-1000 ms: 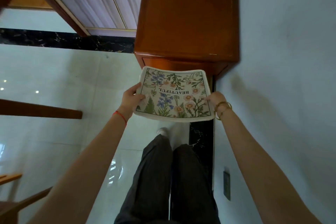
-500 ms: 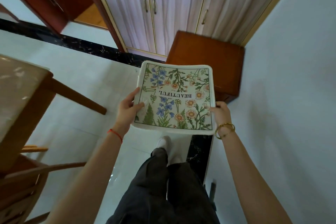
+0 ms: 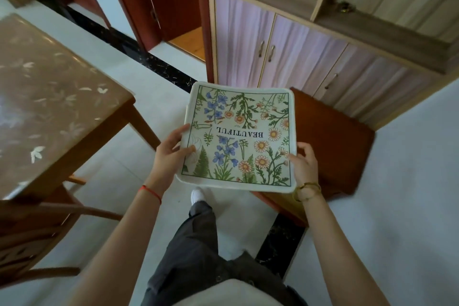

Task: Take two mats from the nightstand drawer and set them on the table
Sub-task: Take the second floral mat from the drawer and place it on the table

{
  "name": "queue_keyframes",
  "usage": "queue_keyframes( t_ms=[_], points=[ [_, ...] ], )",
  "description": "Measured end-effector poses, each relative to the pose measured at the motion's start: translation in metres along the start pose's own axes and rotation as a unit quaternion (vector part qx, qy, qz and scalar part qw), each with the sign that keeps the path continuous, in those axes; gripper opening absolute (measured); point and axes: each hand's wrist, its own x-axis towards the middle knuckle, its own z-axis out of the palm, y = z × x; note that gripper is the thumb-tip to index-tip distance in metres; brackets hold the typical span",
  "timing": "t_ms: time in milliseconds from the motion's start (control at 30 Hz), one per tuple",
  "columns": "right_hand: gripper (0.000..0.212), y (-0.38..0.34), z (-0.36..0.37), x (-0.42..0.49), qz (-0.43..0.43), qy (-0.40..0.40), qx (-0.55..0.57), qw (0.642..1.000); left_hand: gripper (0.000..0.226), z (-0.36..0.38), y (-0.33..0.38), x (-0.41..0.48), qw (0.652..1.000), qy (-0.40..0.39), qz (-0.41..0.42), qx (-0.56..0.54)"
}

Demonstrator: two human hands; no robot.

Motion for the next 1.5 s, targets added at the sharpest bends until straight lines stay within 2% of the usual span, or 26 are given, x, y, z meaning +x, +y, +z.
queue_keyframes(
  t_ms=[600, 767, 933, 1200, 1500],
  points=[
    [0.026, -0.151, 0.258, 0.162, -0.058, -0.116, 0.000, 0.992, 0.047, -0.137, 0.127, 0.194, 0.991, 0.101, 0.063, -0.055],
    [0.021, -0.176, 0.313, 0.209, -0.061, -0.124, -0.007, 0.990, 0.045, -0.157, 0.151, 0.249, 0.988, 0.121, 0.036, -0.083],
    [0.021, -0.204, 0.373, 0.271, -0.070, -0.155, -0.025, 0.985, 0.045, -0.169, 0.178, 0.306, 0.983, 0.159, 0.058, -0.066],
    [0.024, -0.286, 0.495, 0.396, -0.095, -0.246, -0.093, 0.960, 0.046, -0.189, 0.229, 0.423, 0.957, 0.261, 0.070, -0.109],
    [0.028, -0.369, 0.626, 0.486, -0.124, -0.342, -0.122, 0.923, 0.047, -0.214, 0.282, 0.514, 0.912, 0.370, 0.082, -0.158]
  ],
)
